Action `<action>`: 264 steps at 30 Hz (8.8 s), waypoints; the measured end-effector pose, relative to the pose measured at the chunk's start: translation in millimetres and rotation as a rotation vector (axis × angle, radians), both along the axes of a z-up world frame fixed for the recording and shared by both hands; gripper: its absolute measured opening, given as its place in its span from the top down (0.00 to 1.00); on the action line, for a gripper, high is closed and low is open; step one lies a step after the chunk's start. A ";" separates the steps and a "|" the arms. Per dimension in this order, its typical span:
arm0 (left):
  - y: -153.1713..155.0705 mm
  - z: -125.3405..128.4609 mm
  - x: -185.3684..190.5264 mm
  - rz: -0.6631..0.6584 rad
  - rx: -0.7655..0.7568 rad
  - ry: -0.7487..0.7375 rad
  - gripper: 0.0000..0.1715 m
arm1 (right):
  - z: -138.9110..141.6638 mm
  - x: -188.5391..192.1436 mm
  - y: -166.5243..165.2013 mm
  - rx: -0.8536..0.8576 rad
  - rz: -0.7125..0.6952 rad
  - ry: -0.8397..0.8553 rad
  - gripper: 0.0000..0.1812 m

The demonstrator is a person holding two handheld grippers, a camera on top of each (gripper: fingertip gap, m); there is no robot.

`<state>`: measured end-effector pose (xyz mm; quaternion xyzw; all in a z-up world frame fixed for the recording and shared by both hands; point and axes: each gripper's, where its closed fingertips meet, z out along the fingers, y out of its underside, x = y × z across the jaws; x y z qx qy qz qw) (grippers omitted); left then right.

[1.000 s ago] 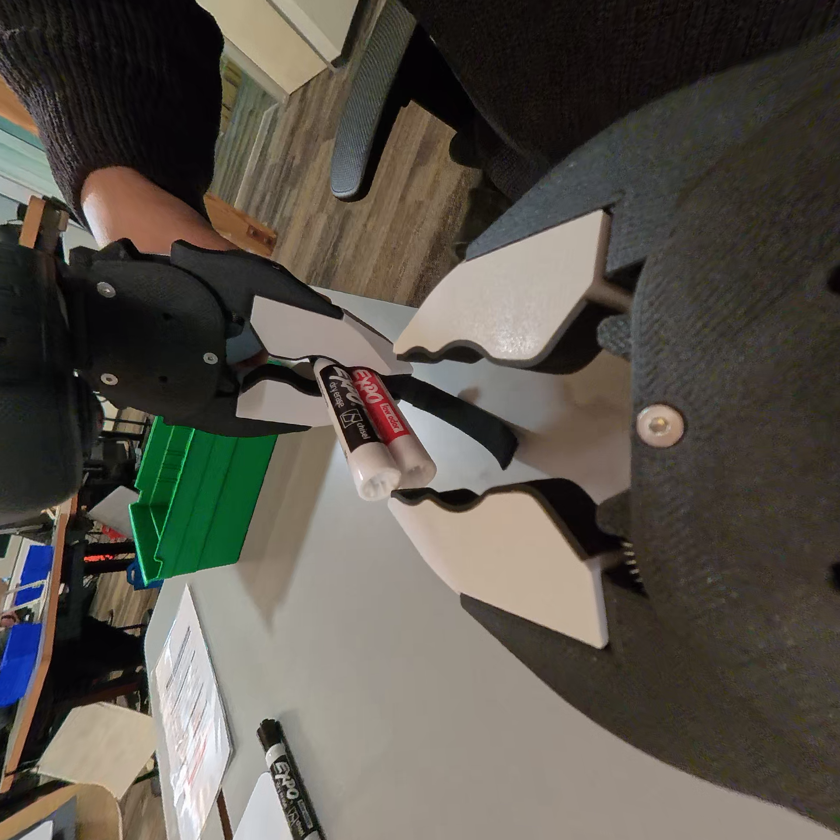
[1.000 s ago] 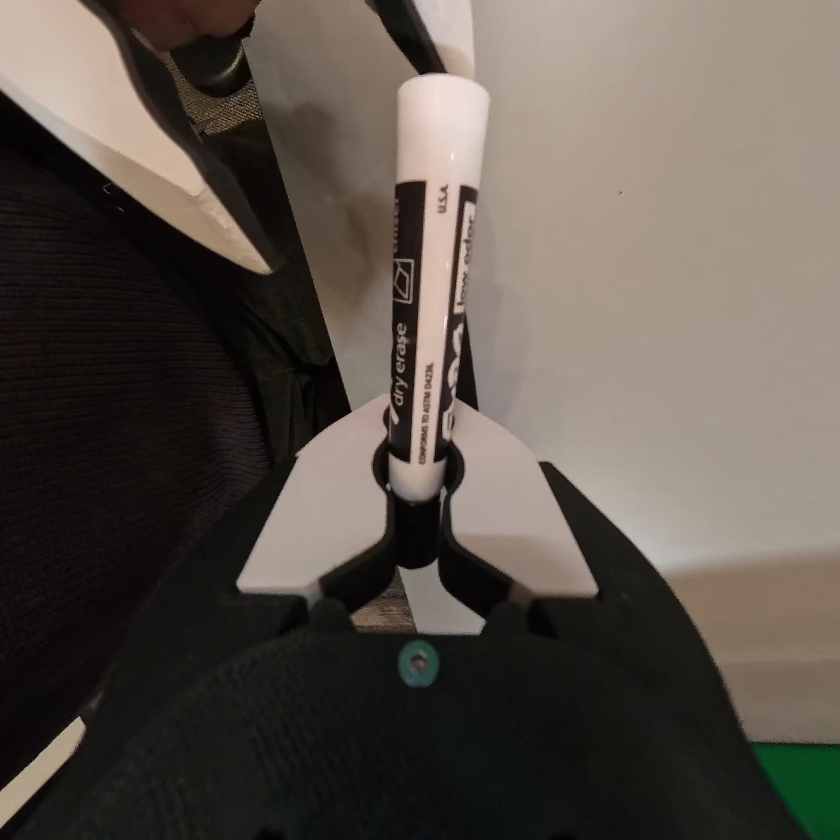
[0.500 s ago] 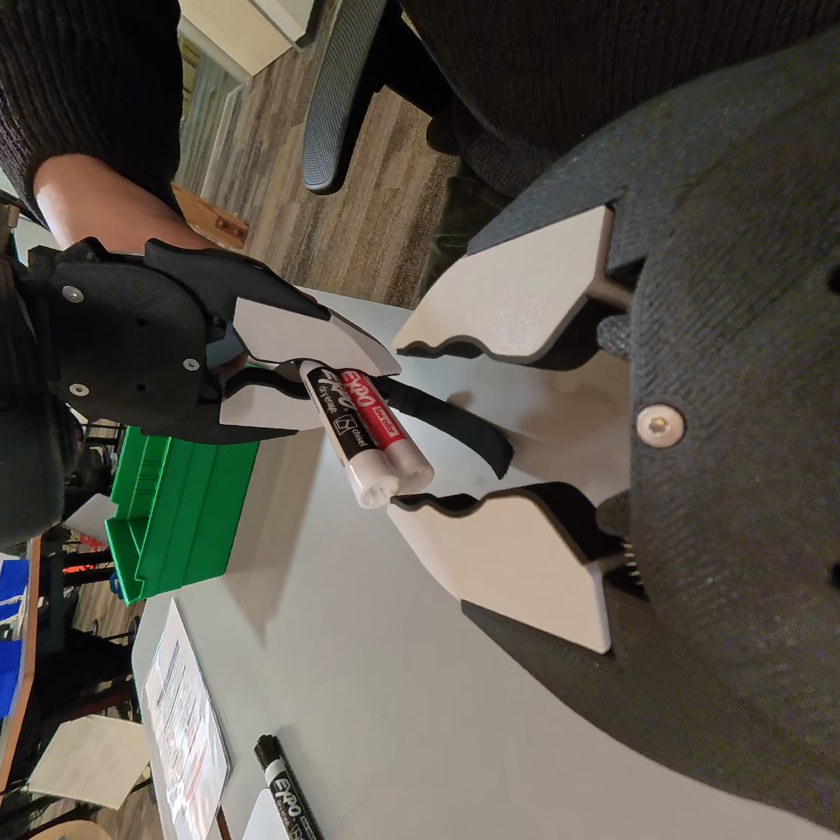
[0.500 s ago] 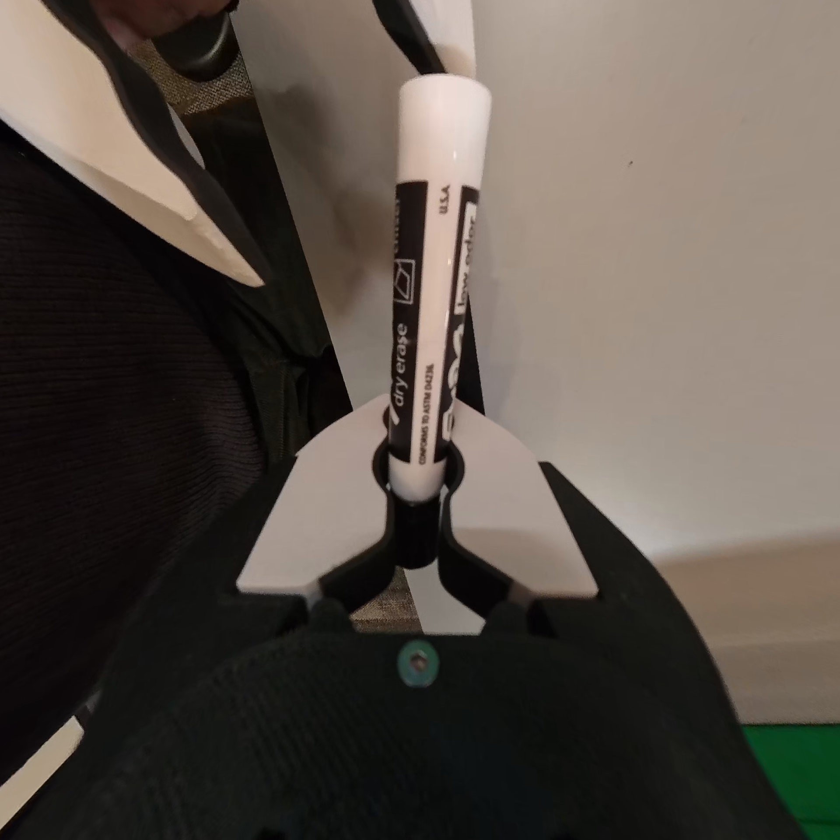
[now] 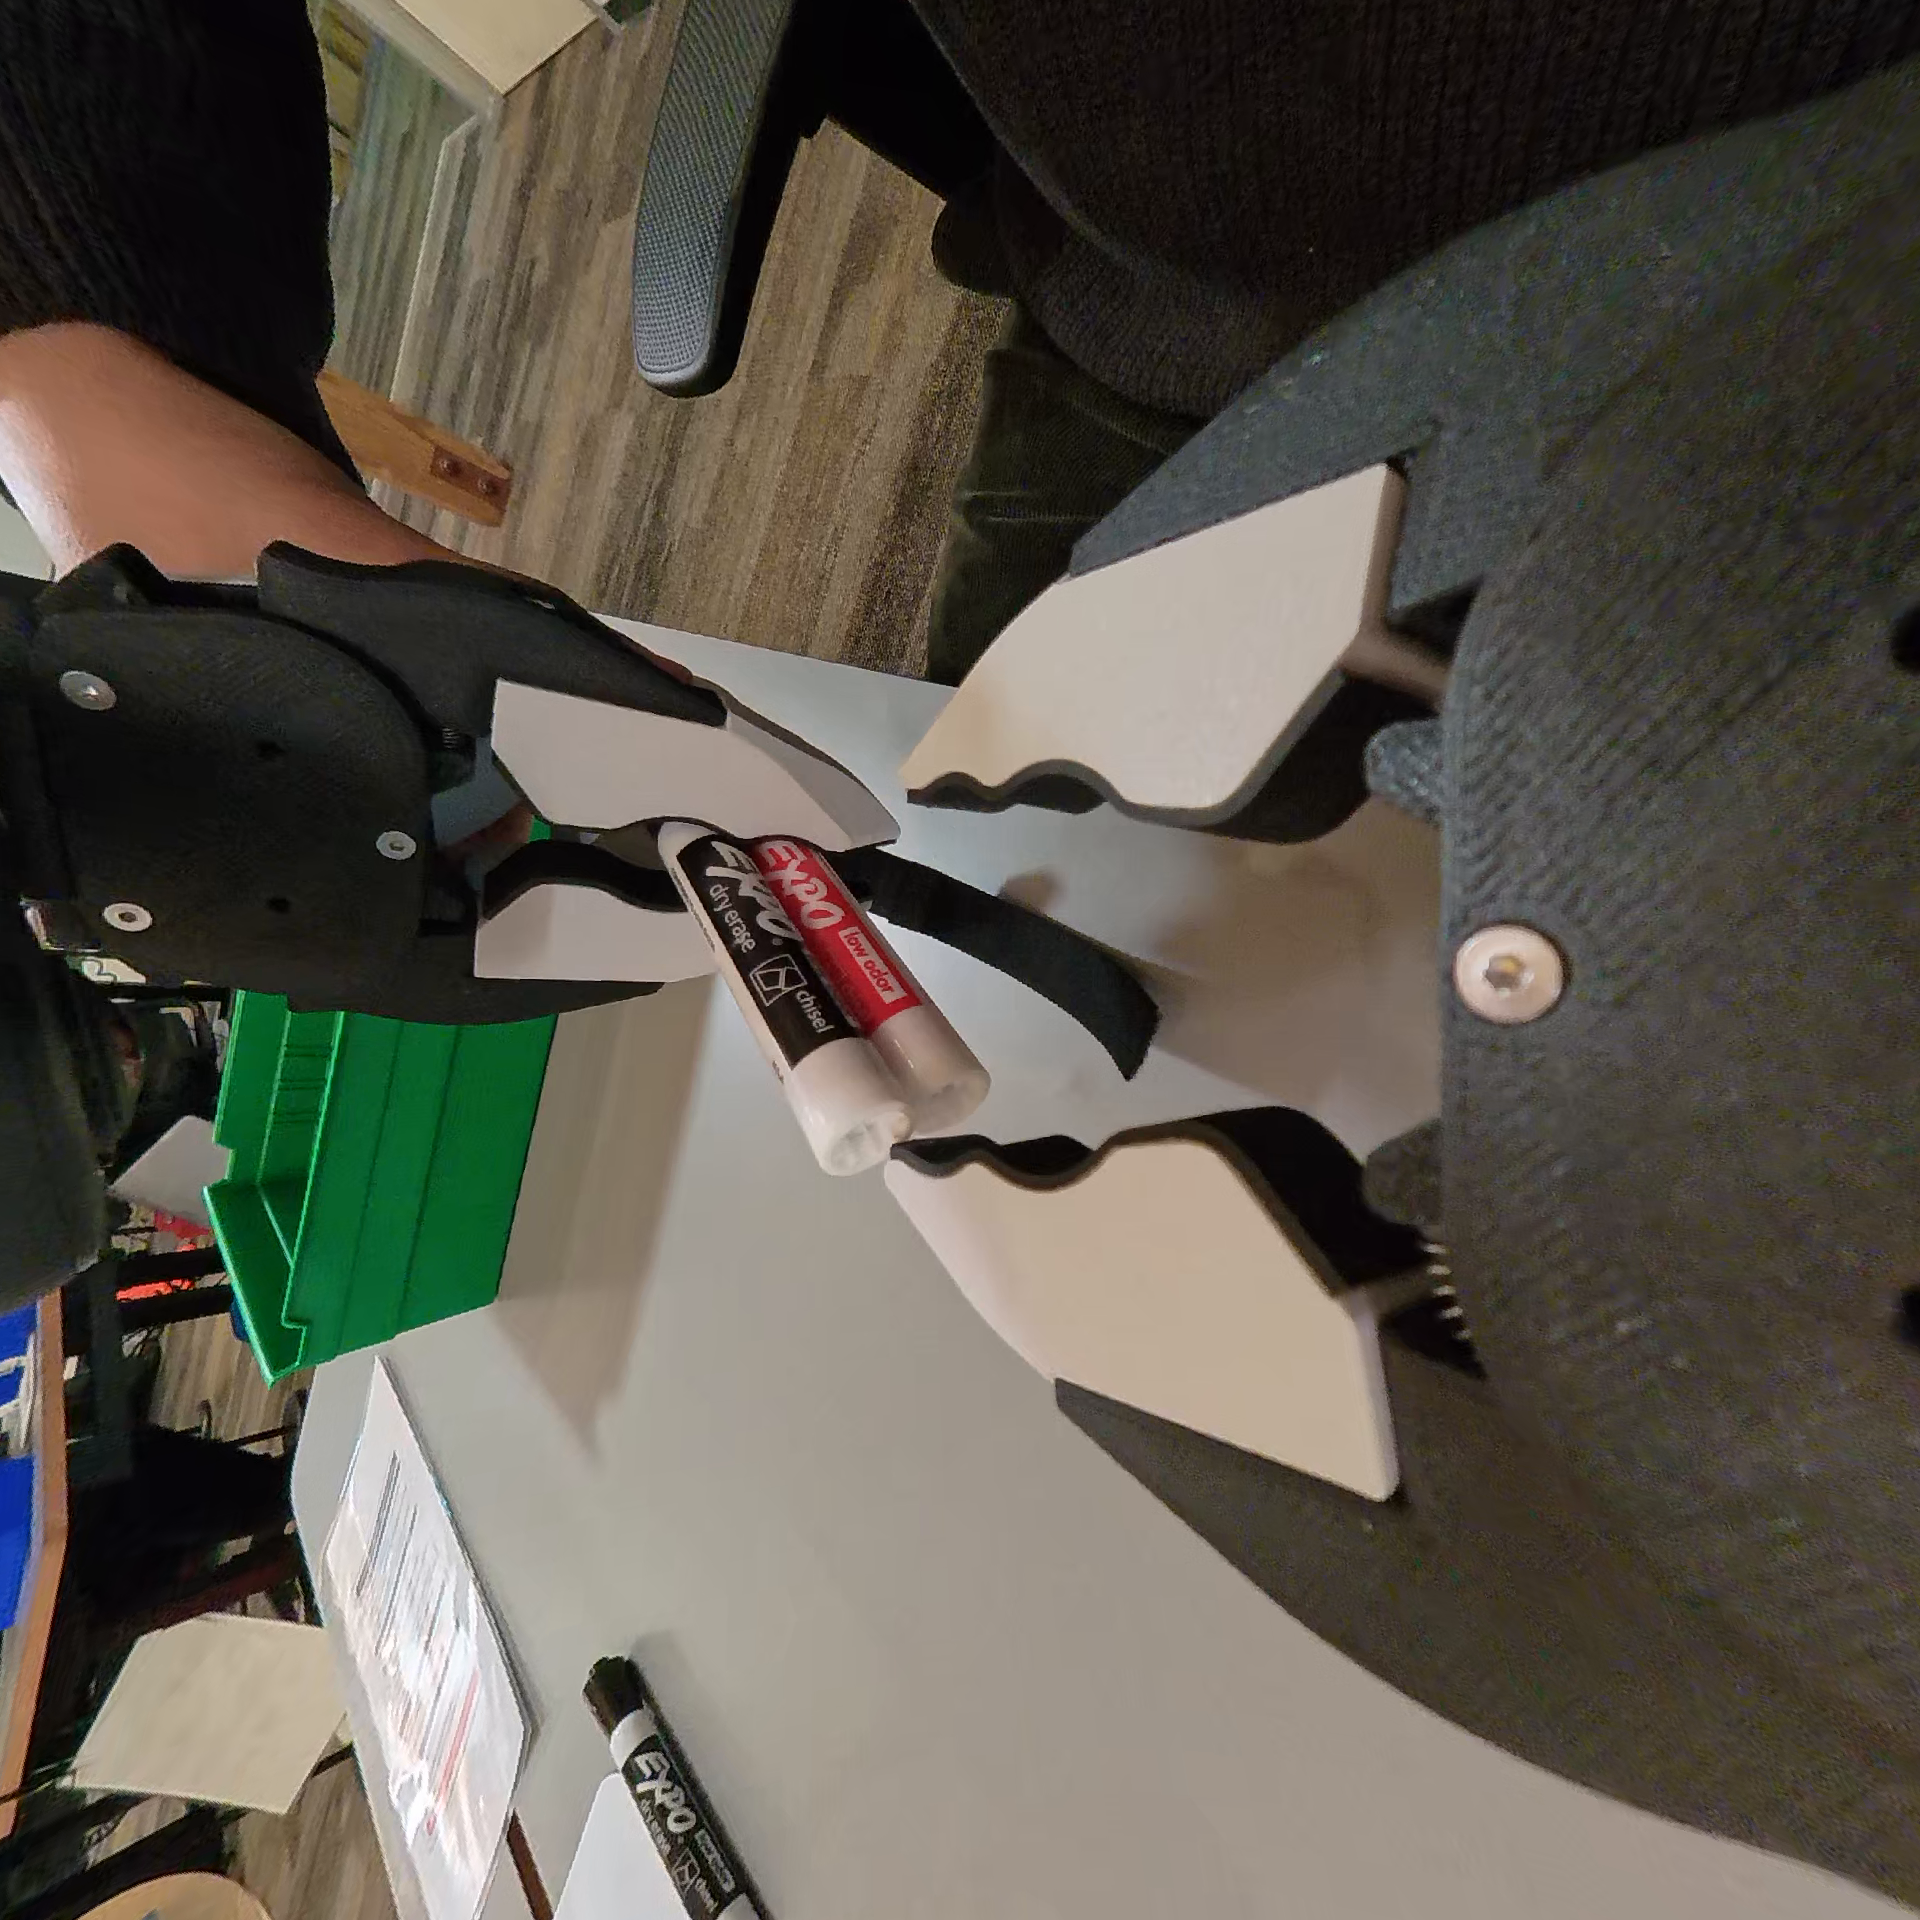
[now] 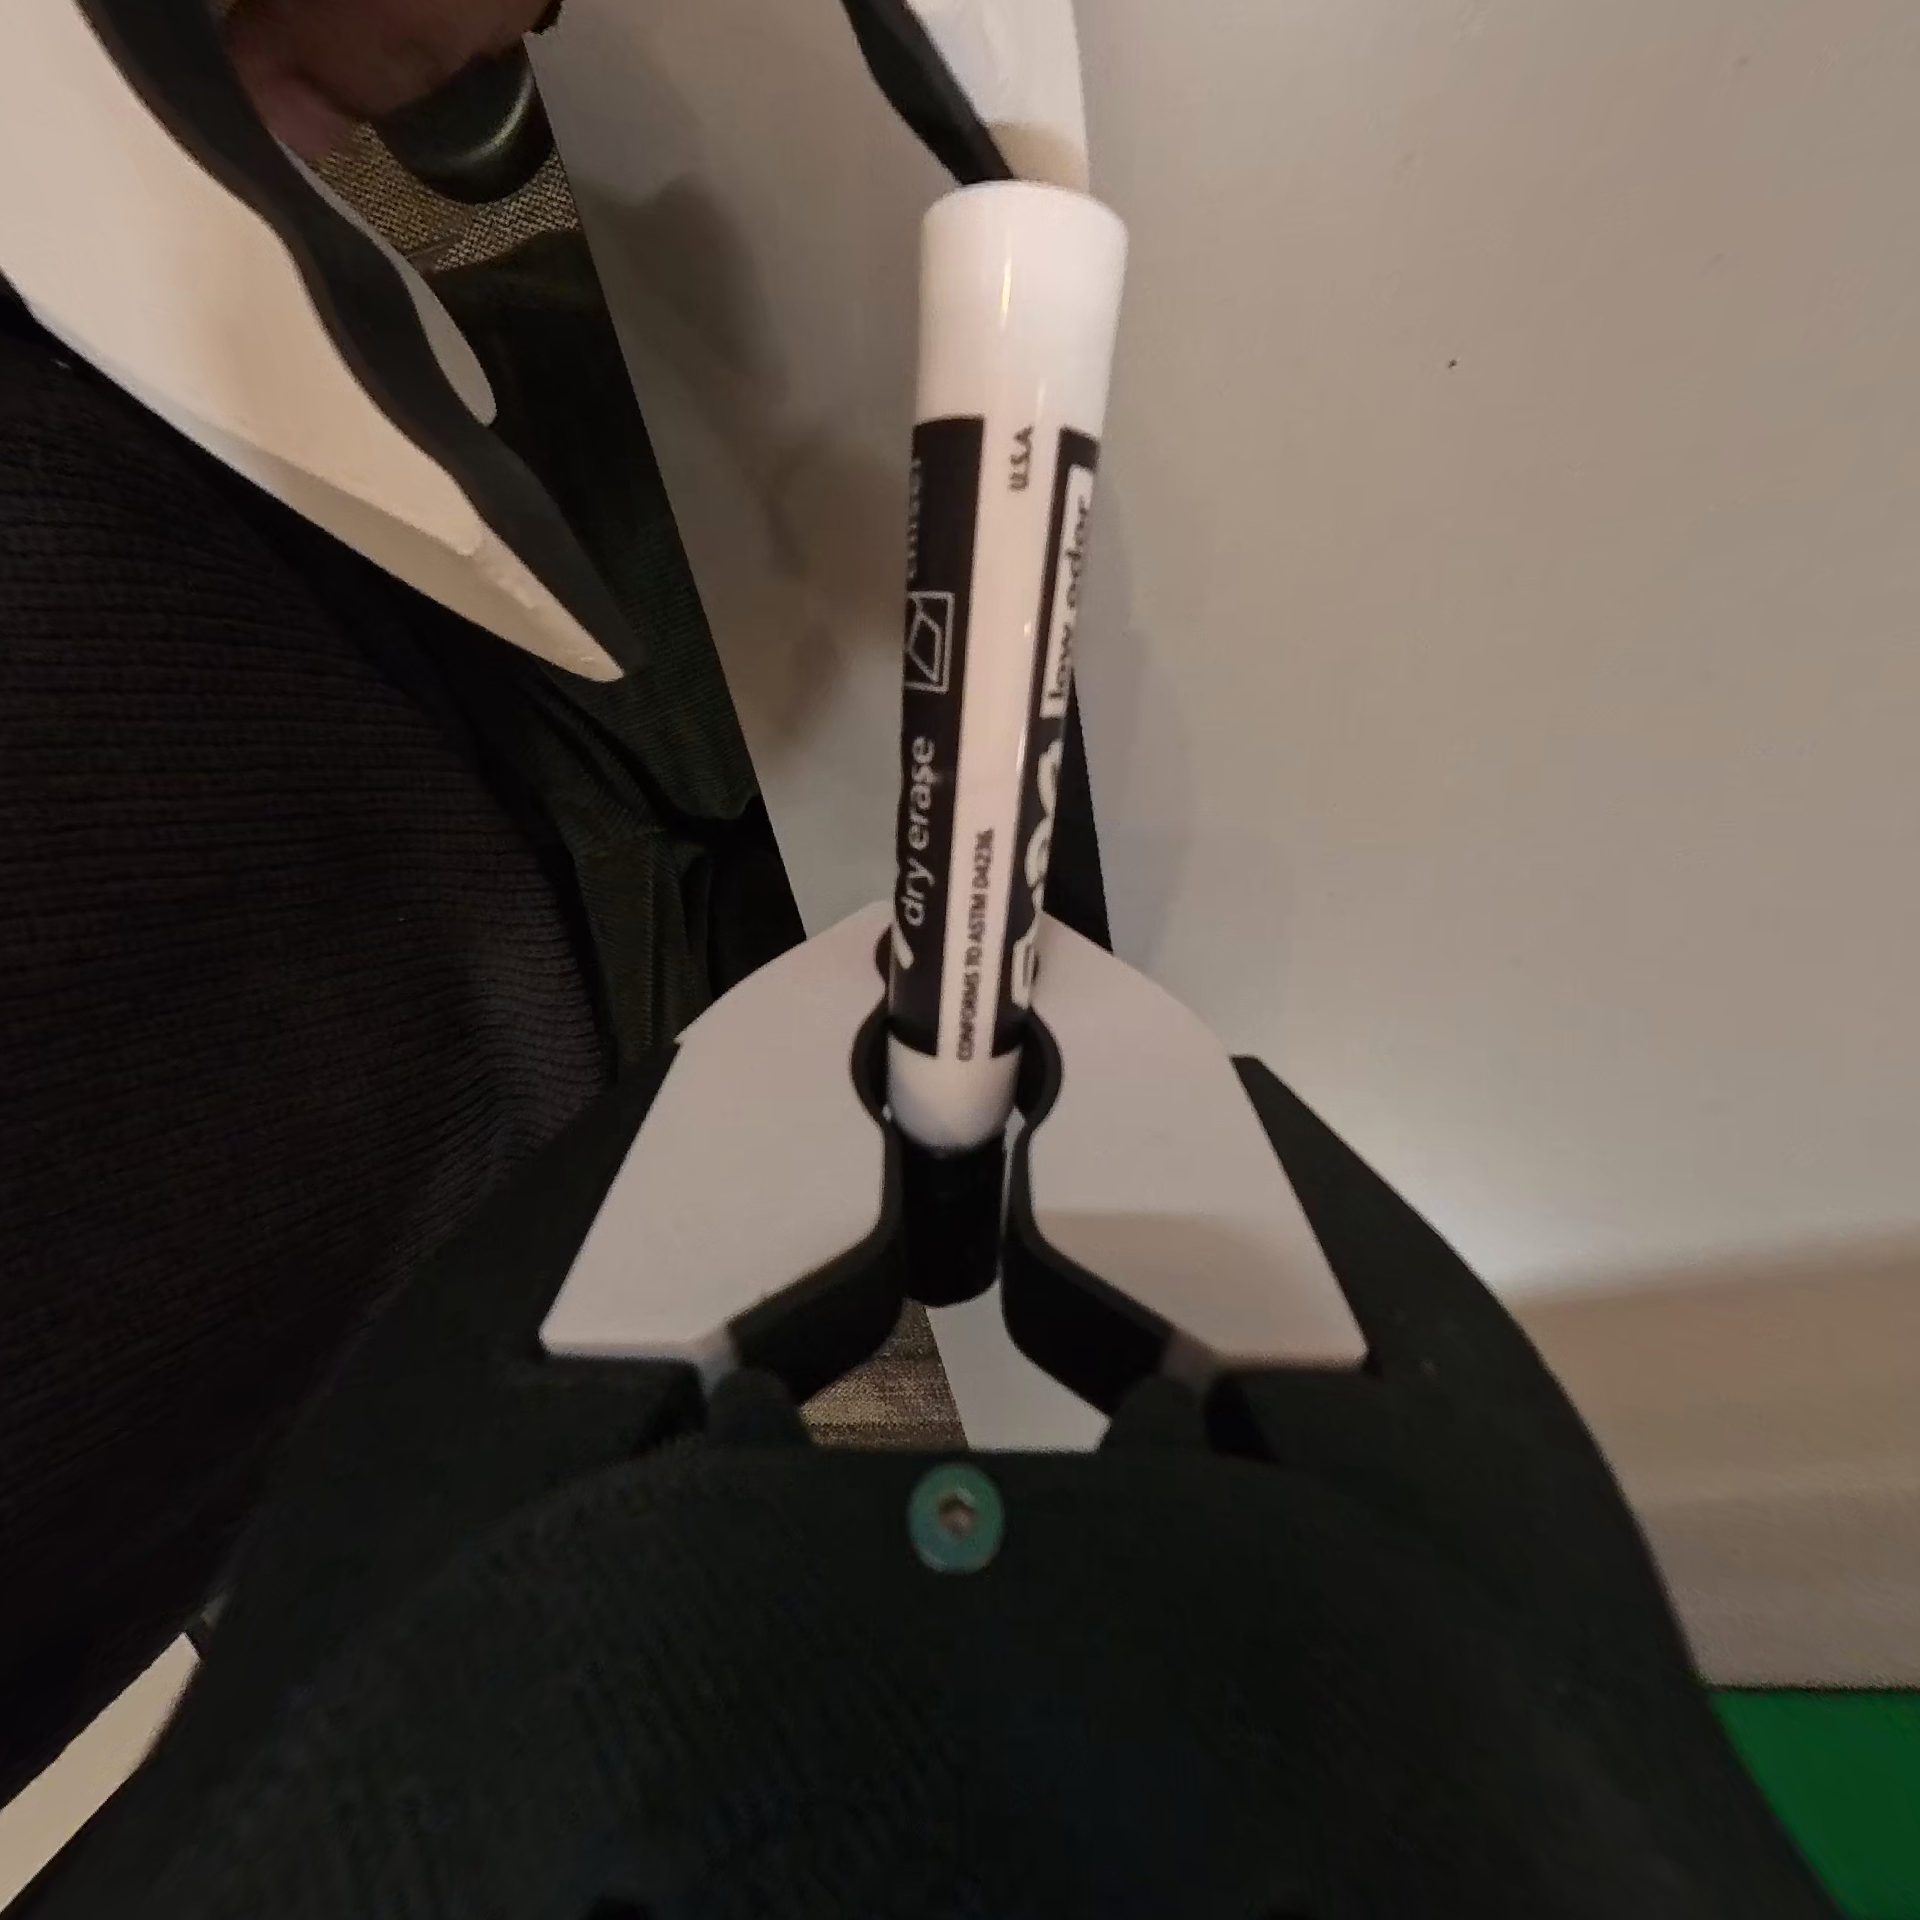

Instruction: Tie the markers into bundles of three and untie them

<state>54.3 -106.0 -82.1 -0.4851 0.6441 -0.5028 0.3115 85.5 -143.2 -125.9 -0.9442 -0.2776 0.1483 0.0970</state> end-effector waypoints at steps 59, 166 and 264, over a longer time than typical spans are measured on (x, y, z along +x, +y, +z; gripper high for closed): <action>-30.3 -4.1 -0.9 -0.064 -0.035 0.578 0.49 | 115.6 -1.3 57.3 1.239 0.994 -1.509 0.91; -38.0 9.2 12.7 0.009 0.106 0.508 0.74 | 117.6 -18.8 48.5 1.446 0.977 -1.530 0.92; 18.4 -78.5 11.3 0.094 0.266 0.733 0.74 | 62.6 17.5 33.1 1.024 0.639 -0.799 0.90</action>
